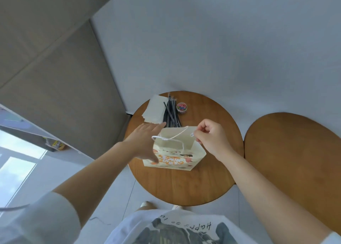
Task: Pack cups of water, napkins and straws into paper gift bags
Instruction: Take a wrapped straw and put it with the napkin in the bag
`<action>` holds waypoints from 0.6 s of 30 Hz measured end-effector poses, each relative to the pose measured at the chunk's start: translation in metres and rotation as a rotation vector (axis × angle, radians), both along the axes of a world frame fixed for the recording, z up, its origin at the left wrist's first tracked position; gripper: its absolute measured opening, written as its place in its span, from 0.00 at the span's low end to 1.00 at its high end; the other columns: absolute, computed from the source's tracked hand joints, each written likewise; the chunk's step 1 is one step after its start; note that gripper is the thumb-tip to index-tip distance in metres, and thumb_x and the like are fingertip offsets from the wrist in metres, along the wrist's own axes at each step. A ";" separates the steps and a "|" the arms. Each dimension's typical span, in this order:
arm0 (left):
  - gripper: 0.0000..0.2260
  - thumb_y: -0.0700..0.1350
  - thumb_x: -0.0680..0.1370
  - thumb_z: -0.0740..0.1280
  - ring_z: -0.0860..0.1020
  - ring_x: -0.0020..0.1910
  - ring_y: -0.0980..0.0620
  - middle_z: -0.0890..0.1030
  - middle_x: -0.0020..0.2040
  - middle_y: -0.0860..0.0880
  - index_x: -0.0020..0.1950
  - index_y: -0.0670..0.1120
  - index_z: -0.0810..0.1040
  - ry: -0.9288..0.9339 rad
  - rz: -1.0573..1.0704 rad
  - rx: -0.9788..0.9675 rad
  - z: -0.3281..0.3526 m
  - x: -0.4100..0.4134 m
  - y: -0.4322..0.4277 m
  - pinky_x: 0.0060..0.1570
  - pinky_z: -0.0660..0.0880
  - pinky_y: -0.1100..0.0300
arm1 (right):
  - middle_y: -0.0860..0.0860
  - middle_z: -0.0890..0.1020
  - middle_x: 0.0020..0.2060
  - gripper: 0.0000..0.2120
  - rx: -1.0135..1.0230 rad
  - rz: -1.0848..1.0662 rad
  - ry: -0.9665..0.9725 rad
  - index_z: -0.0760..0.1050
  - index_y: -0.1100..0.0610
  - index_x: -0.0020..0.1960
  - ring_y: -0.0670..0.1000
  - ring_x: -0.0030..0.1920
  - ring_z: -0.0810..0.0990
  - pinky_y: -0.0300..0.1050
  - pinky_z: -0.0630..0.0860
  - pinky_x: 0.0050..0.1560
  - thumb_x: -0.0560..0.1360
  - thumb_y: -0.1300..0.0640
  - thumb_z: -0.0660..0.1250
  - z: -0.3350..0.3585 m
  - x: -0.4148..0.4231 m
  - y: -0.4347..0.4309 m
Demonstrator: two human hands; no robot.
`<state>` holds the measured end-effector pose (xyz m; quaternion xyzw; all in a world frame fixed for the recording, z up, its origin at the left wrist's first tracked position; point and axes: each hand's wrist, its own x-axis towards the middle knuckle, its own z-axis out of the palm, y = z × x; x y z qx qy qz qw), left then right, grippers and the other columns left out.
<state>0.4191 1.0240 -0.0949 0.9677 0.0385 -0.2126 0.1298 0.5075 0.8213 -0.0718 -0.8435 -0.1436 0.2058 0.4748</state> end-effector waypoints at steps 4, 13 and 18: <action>0.39 0.62 0.68 0.72 0.64 0.70 0.51 0.70 0.70 0.51 0.74 0.52 0.62 -0.222 0.215 -0.063 -0.016 0.007 -0.017 0.73 0.46 0.56 | 0.57 0.73 0.31 0.09 -0.037 -0.030 -0.010 0.68 0.60 0.33 0.52 0.33 0.71 0.45 0.69 0.35 0.69 0.68 0.65 -0.007 -0.016 -0.004; 0.13 0.56 0.78 0.63 0.74 0.53 0.50 0.75 0.51 0.50 0.49 0.48 0.81 -0.192 0.240 -0.046 -0.025 0.033 -0.015 0.69 0.54 0.53 | 0.51 0.80 0.34 0.04 -0.118 0.110 -0.207 0.78 0.60 0.39 0.50 0.36 0.79 0.43 0.76 0.38 0.72 0.64 0.68 -0.041 -0.050 0.018; 0.12 0.56 0.77 0.64 0.74 0.52 0.51 0.76 0.49 0.51 0.43 0.49 0.81 -0.160 0.250 -0.131 -0.030 0.042 -0.009 0.73 0.47 0.49 | 0.53 0.78 0.32 0.05 -0.143 0.088 -0.306 0.76 0.64 0.41 0.49 0.30 0.75 0.39 0.70 0.31 0.76 0.64 0.66 -0.039 -0.023 0.041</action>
